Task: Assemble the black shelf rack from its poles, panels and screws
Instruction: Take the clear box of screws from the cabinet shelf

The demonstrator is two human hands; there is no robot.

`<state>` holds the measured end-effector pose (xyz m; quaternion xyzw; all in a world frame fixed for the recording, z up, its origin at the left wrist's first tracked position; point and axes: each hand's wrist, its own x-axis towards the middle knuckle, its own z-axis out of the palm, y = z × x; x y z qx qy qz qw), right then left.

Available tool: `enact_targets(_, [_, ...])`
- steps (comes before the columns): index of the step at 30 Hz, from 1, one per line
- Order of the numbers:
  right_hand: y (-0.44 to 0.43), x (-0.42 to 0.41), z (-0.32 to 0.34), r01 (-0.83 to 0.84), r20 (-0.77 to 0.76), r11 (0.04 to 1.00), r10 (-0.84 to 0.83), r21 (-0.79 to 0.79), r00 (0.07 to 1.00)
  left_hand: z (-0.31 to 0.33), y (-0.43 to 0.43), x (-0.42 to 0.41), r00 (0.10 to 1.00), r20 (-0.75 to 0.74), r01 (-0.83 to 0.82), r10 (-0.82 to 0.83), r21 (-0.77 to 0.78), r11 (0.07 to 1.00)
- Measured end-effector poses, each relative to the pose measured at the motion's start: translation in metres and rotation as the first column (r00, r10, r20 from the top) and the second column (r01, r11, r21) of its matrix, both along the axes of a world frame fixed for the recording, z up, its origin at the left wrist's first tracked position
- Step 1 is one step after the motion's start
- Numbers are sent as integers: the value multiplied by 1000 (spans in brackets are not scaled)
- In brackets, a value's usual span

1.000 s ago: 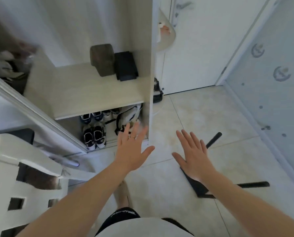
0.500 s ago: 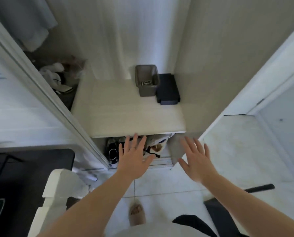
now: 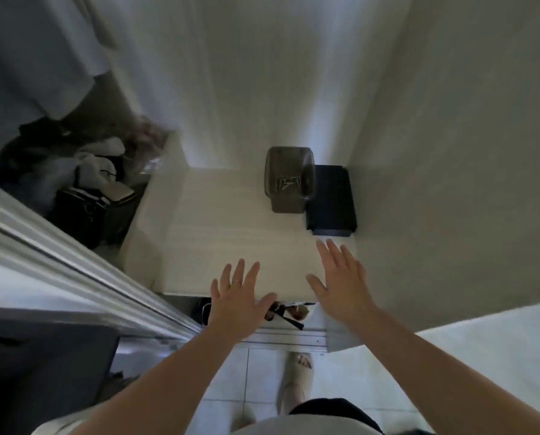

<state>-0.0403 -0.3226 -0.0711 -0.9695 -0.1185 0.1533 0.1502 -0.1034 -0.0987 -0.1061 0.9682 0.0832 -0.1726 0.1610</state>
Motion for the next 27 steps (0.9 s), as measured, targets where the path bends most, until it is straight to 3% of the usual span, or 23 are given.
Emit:
enact_targets(4, [14,61,-12,87,-68,990,-80,109,994,-5,0,49,992,-72,-106,100,-88,990])
enact_targets(6, [23,87,-21,144,-137,979,-124,144,983,-10,-1,73,977,-82,-214,199,-253,944])
enact_targets(8, [34,109,-28,198,-199,960,-159,196,967,-17,-1,98,933,-119,-352,339,-490,798])
enact_targets(10, [44,129,-33,269,-250,926,-204,265,947,-24,-1,124,878,-194,-460,438,-598,657])
enact_targets(14, [58,173,-44,322,-317,907,-231,271,920,-41,2,185,798,-303,-574,520,-643,506])
enact_targets(17, [62,210,-54,372,-336,891,-278,259,900,-55,9,235,778,-332,-599,533,-647,471])
enact_targets(23, [61,264,-79,549,-404,766,-410,335,818,-75,19,300,735,-397,-630,549,-698,339])
enact_targets(27, [62,276,-87,642,-487,684,-453,346,746,-80,20,319,745,-348,-594,569,-735,327])
